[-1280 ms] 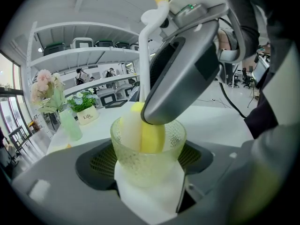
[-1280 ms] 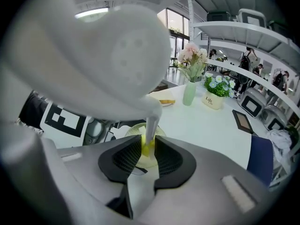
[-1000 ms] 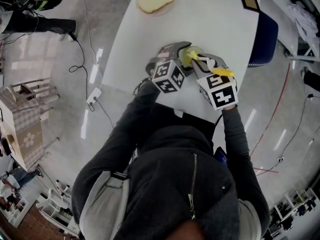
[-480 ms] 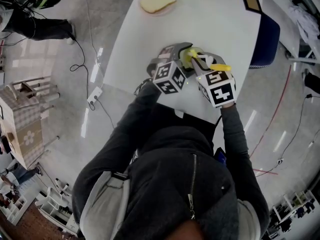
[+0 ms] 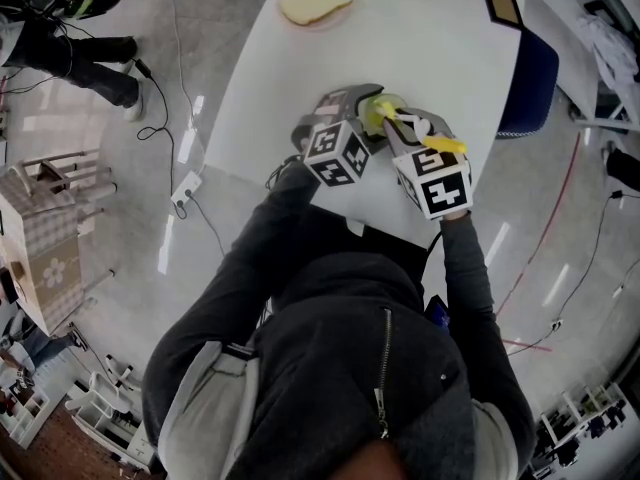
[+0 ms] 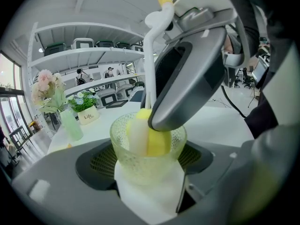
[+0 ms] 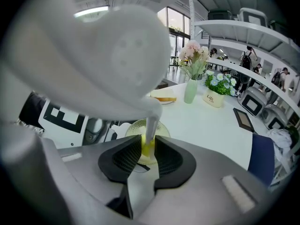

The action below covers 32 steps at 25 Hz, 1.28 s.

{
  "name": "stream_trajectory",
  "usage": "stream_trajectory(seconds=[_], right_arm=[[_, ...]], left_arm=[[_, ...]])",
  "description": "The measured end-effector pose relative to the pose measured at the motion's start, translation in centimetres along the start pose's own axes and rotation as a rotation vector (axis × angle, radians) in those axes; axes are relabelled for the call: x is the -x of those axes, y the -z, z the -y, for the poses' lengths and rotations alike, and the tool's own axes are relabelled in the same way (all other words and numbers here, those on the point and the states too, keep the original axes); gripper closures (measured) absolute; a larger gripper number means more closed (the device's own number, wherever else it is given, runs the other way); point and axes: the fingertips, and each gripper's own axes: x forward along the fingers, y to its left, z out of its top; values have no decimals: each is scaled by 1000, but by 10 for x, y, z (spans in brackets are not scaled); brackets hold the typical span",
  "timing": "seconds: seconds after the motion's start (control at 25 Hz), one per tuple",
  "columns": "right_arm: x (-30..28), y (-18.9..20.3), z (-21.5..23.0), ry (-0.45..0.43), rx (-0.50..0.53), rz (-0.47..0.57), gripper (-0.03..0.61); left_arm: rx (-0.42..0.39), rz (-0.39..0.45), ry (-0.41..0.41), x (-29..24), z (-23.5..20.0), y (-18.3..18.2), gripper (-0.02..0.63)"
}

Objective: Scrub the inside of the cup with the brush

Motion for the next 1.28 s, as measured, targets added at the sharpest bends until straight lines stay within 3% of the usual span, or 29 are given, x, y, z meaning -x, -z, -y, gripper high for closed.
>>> stream_trajectory(seconds=[1.28], right_arm=[[-9,-6,11,14,-19,24,489]], left_arm=[[-1,5,-3,-2,-1,-2,229]])
